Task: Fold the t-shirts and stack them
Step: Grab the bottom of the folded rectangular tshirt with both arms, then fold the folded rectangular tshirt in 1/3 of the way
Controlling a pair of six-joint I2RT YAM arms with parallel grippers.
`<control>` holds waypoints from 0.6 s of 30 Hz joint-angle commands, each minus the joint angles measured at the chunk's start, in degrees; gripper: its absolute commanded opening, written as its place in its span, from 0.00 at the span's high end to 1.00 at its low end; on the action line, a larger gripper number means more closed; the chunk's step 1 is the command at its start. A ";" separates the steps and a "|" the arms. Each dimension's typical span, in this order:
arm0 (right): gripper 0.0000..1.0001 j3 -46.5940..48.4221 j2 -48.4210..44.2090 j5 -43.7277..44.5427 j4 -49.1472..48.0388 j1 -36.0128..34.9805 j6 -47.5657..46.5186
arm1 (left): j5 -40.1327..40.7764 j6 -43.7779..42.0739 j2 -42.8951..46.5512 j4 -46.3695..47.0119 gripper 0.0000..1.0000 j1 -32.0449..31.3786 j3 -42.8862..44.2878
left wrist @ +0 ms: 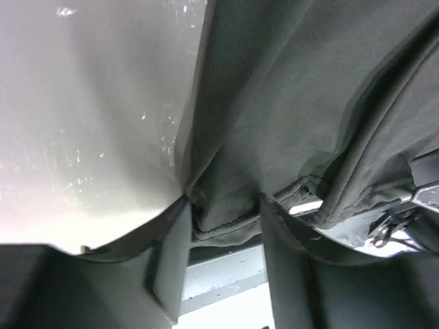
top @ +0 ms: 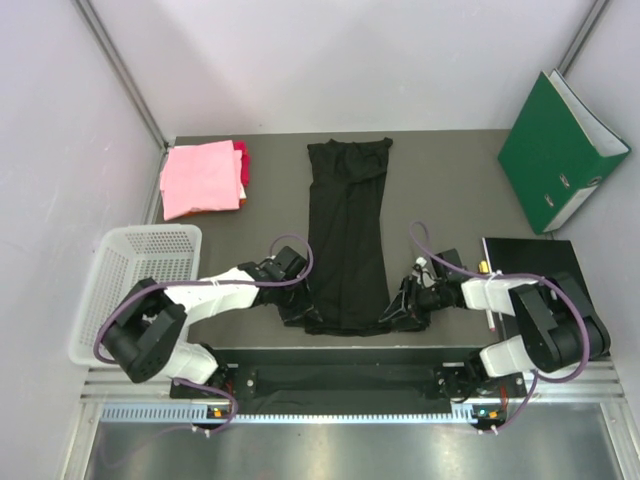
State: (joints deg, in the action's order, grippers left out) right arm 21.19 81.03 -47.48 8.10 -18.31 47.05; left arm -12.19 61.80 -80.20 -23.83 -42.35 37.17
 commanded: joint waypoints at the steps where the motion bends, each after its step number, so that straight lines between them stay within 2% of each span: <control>1: 0.58 -0.36 2.37 5.47 4.12 -1.82 -0.47 | -0.21 0.16 -1.36 2.65 0.59 0.16 0.54; 2: 0.65 -0.45 2.46 6.26 3.94 -1.82 -0.38 | -0.38 0.42 -1.97 3.09 0.70 0.16 0.54; 4: 0.75 -0.36 1.68 7.75 3.42 -2.00 -0.29 | -1.08 0.25 -2.59 3.62 0.81 0.16 0.62; 5: 0.82 -0.19 0.97 9.93 2.98 -2.00 -0.12 | -1.17 0.42 -3.02 3.79 0.90 0.16 0.71; 7: 0.90 0.25 -2.00 11.62 3.41 -2.00 0.06 | -1.35 0.34 -3.12 3.45 1.00 0.16 0.98; 8: 0.97 0.78 -3.24 12.58 3.94 -2.08 0.06 | -1.18 0.34 -2.94 3.01 1.00 0.16 1.85; 9: 0.99 1.30 -4.30 13.03 4.55 -2.09 -0.02 | -1.09 0.08 -2.77 1.61 1.00 0.16 2.46; 13: 1.00 5.52 -11.05 13.73 8.33 -2.09 -2.13 | -0.04 -1.85 -1.80 -3.75 1.00 0.16 7.03; 18: 1.00 15.27 -13.45 14.79 15.80 -2.09 -9.07 | 2.69 -4.23 -1.36 -12.19 1.00 0.25 16.69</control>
State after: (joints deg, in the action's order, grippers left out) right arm 28.08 70.17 -34.87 18.94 -20.08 43.70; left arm -12.43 60.14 -82.67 -29.50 -42.26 46.17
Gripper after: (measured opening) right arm 0.014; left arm 0.022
